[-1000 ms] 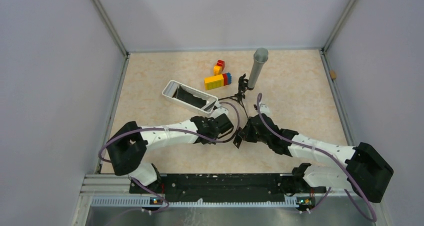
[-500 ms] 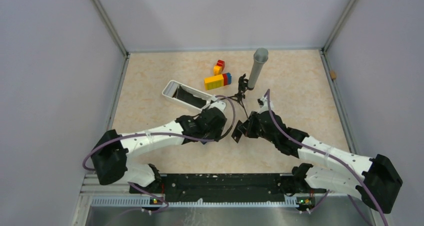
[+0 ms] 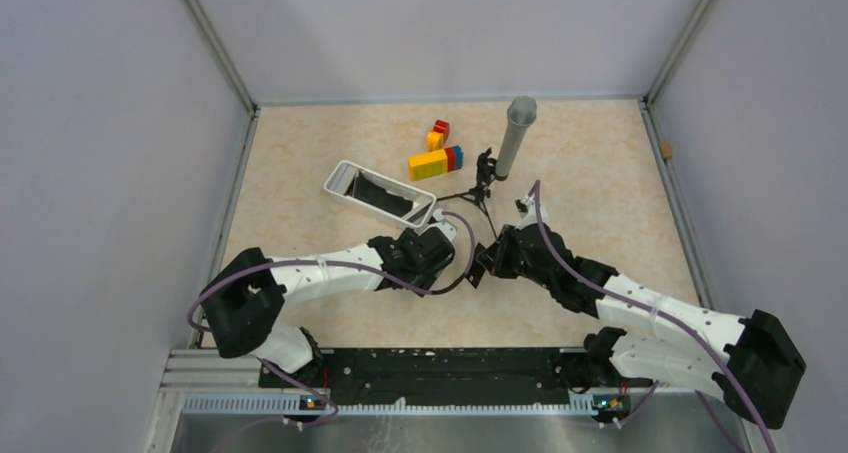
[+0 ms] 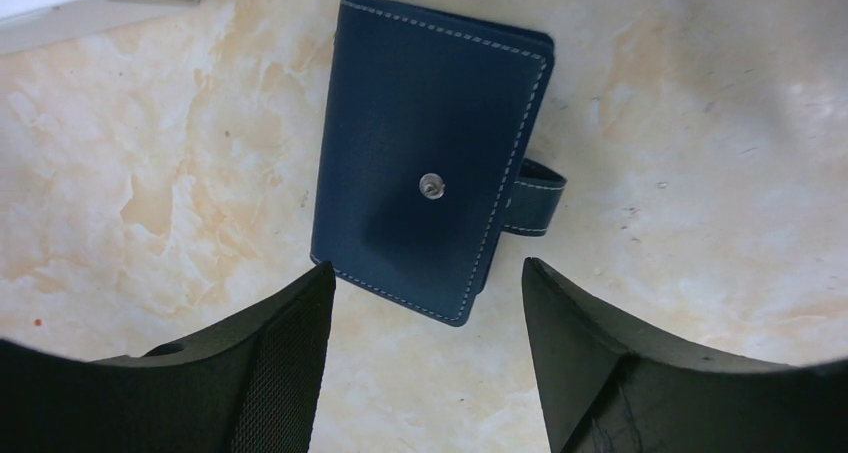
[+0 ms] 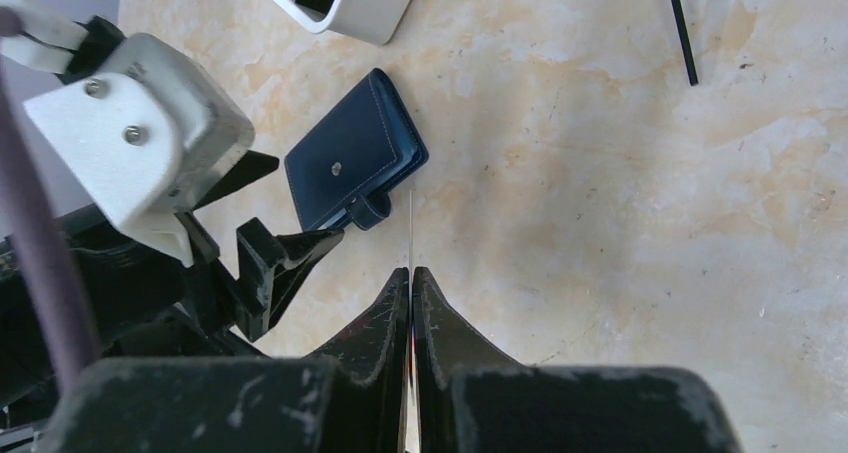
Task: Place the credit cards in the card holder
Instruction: Open the card holder at the center of the board.
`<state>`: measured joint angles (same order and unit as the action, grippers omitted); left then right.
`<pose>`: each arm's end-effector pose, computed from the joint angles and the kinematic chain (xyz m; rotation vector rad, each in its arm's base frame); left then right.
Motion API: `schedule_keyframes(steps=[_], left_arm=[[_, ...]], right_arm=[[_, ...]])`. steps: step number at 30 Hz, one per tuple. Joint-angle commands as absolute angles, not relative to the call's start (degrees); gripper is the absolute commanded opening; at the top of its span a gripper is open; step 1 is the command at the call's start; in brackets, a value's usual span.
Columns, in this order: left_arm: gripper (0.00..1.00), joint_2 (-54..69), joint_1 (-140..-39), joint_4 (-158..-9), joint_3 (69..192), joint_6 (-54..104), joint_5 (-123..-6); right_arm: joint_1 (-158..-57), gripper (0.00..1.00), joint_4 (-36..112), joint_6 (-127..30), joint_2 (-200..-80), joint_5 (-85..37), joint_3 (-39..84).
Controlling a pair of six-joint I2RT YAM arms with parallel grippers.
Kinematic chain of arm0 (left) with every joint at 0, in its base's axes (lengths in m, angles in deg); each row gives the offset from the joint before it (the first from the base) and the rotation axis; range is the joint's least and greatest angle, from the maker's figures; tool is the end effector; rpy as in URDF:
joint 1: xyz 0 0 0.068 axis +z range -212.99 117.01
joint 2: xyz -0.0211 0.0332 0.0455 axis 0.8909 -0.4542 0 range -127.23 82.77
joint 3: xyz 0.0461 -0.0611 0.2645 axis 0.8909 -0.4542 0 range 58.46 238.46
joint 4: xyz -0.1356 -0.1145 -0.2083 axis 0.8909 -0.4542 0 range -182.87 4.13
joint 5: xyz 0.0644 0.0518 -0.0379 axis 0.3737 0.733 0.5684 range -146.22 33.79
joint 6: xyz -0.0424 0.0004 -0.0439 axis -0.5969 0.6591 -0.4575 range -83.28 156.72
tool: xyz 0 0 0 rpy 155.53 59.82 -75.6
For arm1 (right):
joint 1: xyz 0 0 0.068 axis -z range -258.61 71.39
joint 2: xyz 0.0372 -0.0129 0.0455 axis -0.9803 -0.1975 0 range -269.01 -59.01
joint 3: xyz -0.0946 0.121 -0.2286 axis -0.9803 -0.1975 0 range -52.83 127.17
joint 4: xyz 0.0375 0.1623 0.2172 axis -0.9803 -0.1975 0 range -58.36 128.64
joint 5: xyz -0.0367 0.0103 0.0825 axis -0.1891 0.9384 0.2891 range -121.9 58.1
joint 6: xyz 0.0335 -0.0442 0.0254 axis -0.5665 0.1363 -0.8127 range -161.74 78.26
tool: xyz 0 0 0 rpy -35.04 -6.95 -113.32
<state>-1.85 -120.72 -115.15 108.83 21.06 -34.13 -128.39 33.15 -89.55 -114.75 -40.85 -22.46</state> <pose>0.1714 -0.2393 0.1792 0.8051 2.4191 0.0406 0.1546 0.1717 0.2165 0.0604 2.2208 0.8328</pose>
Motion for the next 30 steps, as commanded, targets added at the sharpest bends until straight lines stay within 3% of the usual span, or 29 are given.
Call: schedule_keyframes(steps=[1,9,30], left_arm=[[0.69,-3.2,-120.9,-117.8,110.4,22.9,-29.7],[0.68,-6.1,-120.9,-118.1,111.3,23.9,-28.5],[0.46,-6.7,-122.4,-113.5,110.2,27.4,-10.4]], right_arm=[[-128.8,0.00,35.2,-89.8,-113.2,-41.0,-23.0],[-128.3,0.00,35.6,-89.6,-112.3,-40.9,-23.6],[-125.5,0.00,38.3,-90.2,-110.0,-38.6,-27.0]])
